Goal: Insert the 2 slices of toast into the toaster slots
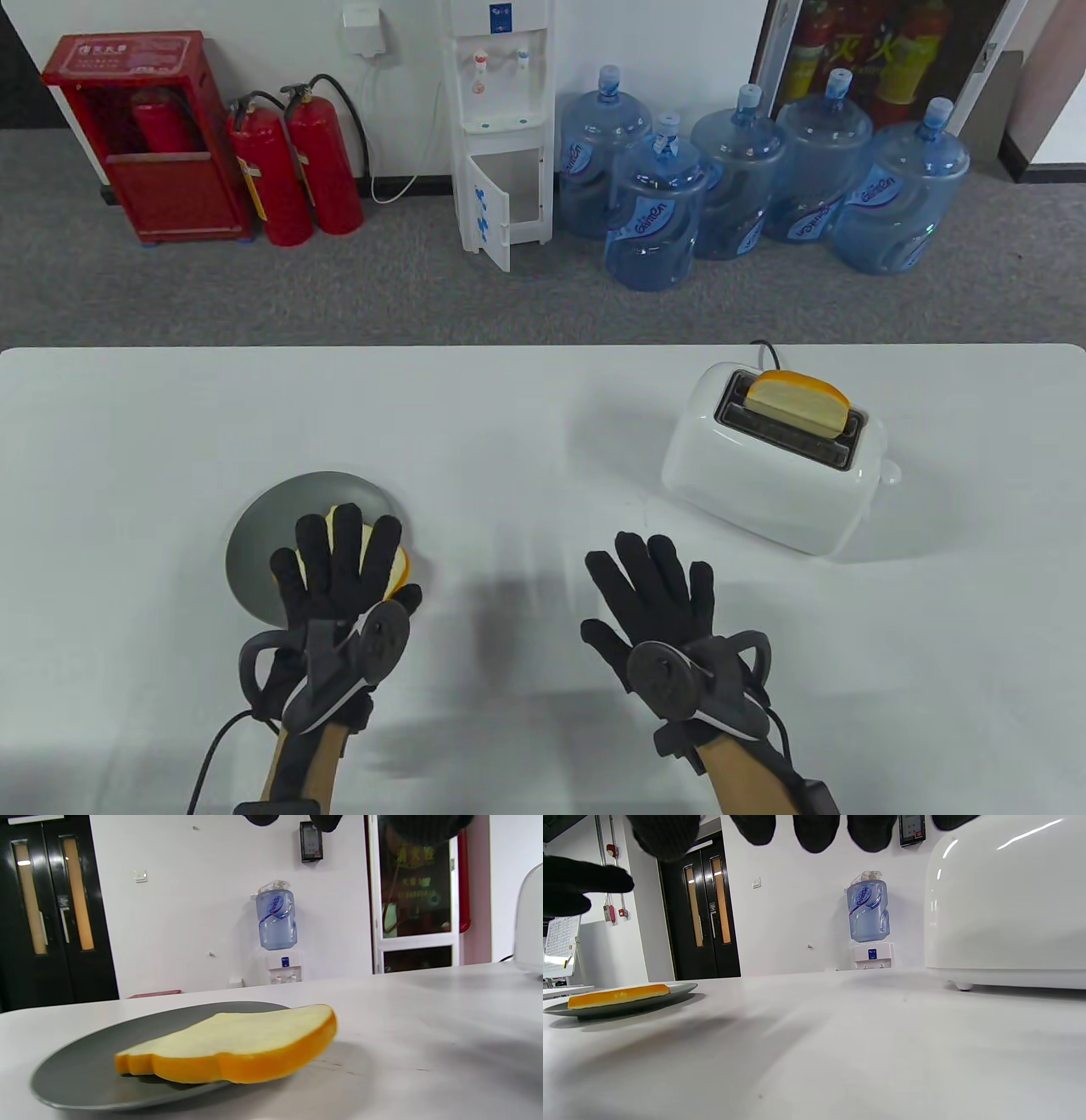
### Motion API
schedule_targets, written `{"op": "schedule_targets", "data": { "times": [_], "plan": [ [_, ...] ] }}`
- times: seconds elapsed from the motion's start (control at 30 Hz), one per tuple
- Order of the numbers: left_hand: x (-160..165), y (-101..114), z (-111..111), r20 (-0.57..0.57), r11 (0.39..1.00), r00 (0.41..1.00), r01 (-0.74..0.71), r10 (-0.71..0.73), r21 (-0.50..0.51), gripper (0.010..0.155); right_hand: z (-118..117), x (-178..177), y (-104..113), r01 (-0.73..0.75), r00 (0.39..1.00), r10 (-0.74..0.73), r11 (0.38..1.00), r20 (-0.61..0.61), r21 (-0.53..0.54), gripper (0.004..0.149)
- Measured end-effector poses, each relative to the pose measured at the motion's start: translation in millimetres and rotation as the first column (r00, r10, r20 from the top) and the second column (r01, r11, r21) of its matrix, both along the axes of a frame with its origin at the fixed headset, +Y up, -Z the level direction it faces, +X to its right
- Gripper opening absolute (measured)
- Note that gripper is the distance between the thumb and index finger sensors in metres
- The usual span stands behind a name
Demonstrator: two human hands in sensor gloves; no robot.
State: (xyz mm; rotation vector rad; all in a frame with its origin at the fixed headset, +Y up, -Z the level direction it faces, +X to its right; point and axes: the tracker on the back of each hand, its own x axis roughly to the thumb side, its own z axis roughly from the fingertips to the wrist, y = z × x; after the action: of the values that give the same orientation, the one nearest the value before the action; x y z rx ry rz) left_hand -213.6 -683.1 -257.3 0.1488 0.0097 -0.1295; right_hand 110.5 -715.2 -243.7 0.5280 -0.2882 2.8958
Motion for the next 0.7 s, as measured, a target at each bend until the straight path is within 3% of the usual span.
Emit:
{"op": "schedule_targets", "data": {
  "times": [0.13, 0.2, 0.33, 0.47, 0.7],
  "plan": [
    [-4, 3, -9, -0.034, 0.992, 0.994, 0.105, -0.108, -0.069, 0.076, 0, 3, 2, 0.01, 1.0, -0.01, 1.0, 0.002, 0.0, 0.07],
    [-12, 7, -16, -0.105, 0.984, 0.981, 0.151, -0.161, -0.1, 0.078, 0, 5, 3, 0.021, 1.0, -0.021, 1.0, 0.007, 0.003, 0.07],
    [-30, 12, -31, -0.206, 0.978, 0.976, 0.032, -0.075, -0.204, 0.08, 0, 6, 3, -0.008, 1.0, 0.007, 1.0, 0.019, 0.008, 0.07],
    [-37, 12, -38, -0.274, 0.98, 0.962, -0.052, -0.002, -0.191, 0.08, 1, 6, 6, 0.006, 1.0, -0.006, 1.0, 0.008, 0.012, 0.07],
    [-23, -9, -44, -0.28, 0.951, 0.959, -0.039, -0.05, -0.306, 0.082, 3, 9, 12, 0.019, 0.999, -0.02, 0.999, 0.025, 0.046, 0.069]
  ]
}}
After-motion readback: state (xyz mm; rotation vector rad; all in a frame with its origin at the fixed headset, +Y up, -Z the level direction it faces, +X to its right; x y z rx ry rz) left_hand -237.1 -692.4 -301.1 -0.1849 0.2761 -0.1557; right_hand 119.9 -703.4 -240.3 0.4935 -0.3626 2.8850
